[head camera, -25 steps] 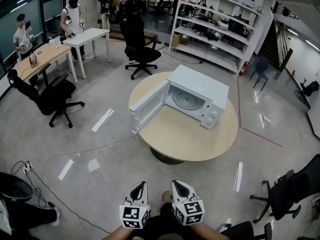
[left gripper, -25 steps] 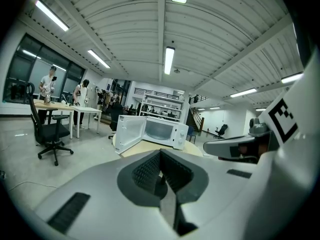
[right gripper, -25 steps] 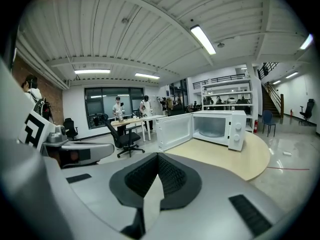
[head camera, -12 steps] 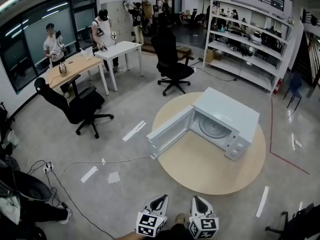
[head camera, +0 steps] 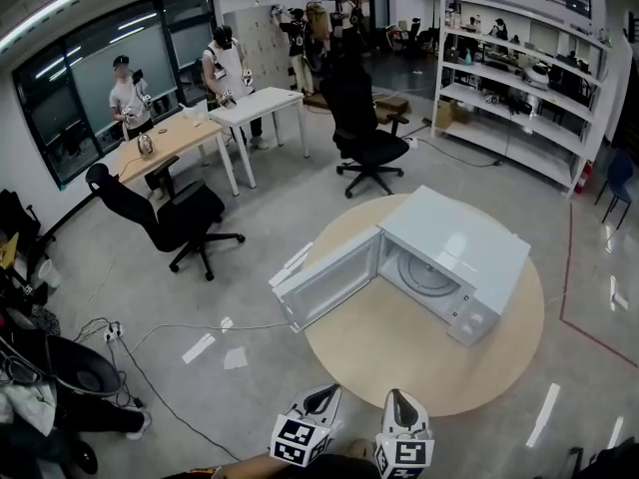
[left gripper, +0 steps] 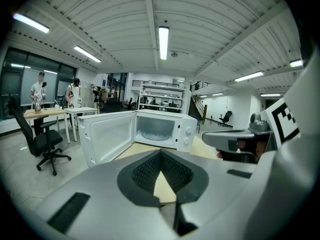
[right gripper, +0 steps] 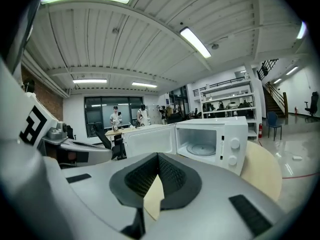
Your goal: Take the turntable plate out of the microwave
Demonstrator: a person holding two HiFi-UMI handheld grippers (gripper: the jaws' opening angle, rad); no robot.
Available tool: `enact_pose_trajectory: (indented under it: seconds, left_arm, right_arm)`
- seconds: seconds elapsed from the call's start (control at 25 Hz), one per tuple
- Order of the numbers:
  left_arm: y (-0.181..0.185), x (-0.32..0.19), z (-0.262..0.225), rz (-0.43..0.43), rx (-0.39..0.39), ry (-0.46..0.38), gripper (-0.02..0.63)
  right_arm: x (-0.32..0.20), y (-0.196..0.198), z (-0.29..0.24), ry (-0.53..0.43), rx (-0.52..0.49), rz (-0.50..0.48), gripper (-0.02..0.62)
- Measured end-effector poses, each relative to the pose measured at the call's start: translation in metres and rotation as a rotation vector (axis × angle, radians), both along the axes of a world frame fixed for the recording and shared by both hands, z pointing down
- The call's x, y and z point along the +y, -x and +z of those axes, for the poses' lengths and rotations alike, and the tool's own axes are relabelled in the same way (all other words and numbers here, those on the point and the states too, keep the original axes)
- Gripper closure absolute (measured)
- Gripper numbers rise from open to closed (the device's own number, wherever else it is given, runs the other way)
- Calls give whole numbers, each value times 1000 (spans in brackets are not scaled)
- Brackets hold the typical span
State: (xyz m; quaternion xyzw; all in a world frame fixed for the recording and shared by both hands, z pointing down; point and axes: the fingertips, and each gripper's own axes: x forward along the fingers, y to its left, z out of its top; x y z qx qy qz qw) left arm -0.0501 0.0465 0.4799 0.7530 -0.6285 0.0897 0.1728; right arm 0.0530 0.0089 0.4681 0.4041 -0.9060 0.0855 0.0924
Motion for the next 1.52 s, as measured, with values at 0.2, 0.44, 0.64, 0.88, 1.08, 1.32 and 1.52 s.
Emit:
enact_pose_trajectory:
  seconds: [0.2, 0.44, 0.64, 0.88, 1.08, 1.32, 1.52]
  left_arm:
    - [-24, -23, -4, 2, -19, 10, 560]
    - [-33, -42, -11, 17, -29, 13, 560]
    - [-33, -60, -3, 44, -10, 20, 560]
    - [-23, -106, -3, 116, 35, -7, 560]
    - [-3, -143, 2, 161, 80, 9, 560]
    - [23, -188, 19, 198, 138, 39, 560]
    - [44, -218, 23, 247, 179, 35, 560]
  right_arm:
    - [-30, -27, -4, -2, -12, 19, 580]
    - [-46, -42, -4, 12, -27, 53, 578]
    - [-56, -45, 1, 17, -16, 86, 580]
    - [-84, -37, 6, 22, 2, 163, 580]
    - [-109, -14, 9, 40, 39, 198, 580]
    - [-142, 3, 24, 94, 87, 283, 580]
    - [-160, 24, 27, 114, 129, 344, 578]
